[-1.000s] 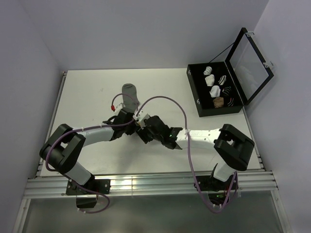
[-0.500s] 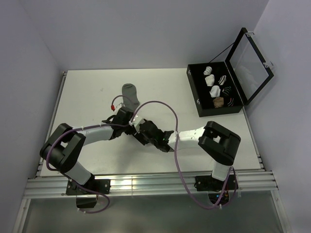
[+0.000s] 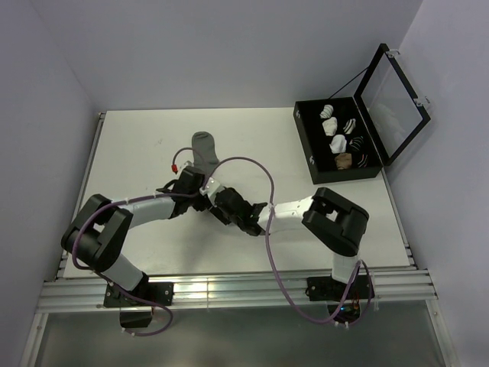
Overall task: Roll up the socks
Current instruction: Roll the sock at the center of the board.
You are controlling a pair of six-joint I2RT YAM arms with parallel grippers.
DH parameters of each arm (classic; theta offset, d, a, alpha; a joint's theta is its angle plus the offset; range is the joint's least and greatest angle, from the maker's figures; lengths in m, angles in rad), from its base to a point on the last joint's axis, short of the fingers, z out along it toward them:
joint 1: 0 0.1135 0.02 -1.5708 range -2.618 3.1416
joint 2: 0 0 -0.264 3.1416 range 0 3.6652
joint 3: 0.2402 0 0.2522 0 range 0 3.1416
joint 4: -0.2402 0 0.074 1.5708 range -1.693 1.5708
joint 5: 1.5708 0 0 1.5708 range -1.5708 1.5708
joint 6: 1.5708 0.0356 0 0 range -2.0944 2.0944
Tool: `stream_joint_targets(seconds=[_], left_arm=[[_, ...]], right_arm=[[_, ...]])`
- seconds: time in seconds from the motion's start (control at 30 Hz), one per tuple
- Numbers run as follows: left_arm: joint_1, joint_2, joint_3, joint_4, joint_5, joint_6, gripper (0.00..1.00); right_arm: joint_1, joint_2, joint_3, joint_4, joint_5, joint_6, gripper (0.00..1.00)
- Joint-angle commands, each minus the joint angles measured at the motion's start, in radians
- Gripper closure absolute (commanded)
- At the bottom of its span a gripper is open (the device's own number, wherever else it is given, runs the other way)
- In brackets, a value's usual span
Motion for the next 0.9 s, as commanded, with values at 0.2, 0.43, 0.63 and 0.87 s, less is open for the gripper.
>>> stream_joint_targets(seconds=[0.2, 0.43, 0.63, 0.87], left_arm=[[0.005, -0.047, -0.024, -0.05, 0.064, 0.062, 0.9], [0.006, -0.103, -0.062, -0.038, 0.035, 0.033, 0.41], [0.006, -0.237, -0.161, 0.013, -0.045, -0.035, 0.25], [0.006, -0.347, -0.244, 0.097, -0.077, -0.053, 0.25]], right_arm=[[-0.047, 0.072, 0.026, -0.158, -0.096, 0.024, 1.0], [-0.113, 0.013, 0.038, -0.209, -0.362, 0.082, 1.0], [-0.259, 0.039, 0.098, -0.319, -0.686, 0.193, 1.0], [-0.377, 0.179, 0.227, -0.404, -1.03, 0.314, 1.0]])
